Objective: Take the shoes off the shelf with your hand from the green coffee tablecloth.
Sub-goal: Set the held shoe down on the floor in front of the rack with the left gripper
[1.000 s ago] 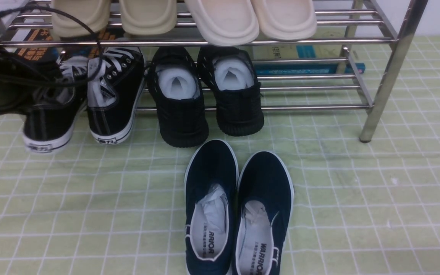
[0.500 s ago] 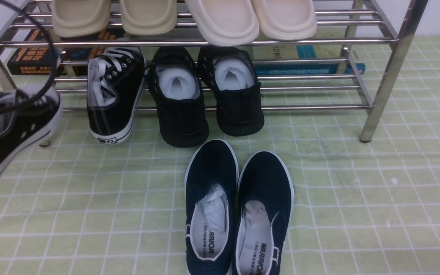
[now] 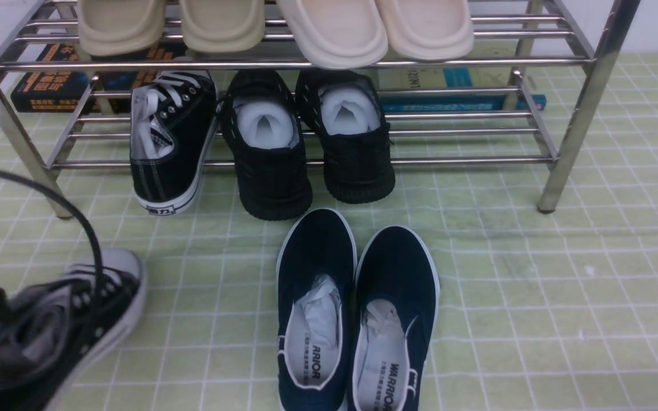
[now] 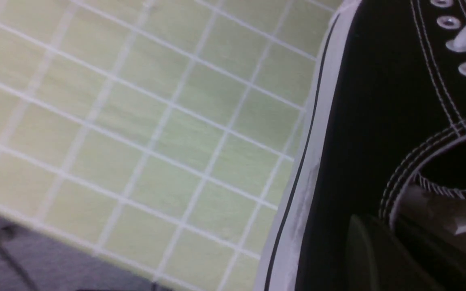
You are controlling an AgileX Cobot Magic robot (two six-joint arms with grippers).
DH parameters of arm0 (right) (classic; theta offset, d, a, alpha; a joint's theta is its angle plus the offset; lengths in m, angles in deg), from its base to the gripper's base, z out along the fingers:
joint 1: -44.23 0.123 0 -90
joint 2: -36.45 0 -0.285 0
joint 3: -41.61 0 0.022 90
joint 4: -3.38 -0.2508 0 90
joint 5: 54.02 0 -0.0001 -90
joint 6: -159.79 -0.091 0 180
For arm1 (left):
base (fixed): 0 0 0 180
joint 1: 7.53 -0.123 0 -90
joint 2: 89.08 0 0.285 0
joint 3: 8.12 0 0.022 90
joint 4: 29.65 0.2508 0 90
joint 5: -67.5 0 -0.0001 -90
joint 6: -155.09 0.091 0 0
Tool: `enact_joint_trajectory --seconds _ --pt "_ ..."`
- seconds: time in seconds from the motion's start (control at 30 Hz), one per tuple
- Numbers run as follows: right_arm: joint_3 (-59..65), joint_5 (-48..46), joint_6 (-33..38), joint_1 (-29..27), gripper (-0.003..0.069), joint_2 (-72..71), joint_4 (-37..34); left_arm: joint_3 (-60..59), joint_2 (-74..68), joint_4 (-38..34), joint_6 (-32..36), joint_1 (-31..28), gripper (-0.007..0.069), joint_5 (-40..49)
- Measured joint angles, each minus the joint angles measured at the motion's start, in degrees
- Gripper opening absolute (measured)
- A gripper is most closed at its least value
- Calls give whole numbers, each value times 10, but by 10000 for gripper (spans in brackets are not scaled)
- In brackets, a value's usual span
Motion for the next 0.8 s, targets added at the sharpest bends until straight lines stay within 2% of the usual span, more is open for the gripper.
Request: enact_joint_trajectory --seconds 0.27,0.7,0.8 --pt "0 0 0 0 237 0 0 -96 -4 -94 12 0 19 -166" --pt "0 0 0 0 237 0 0 -128 -4 -114 5 0 22 -226" --pt "0 0 0 0 237 0 0 -160 -4 -115 -11 0 22 -268"
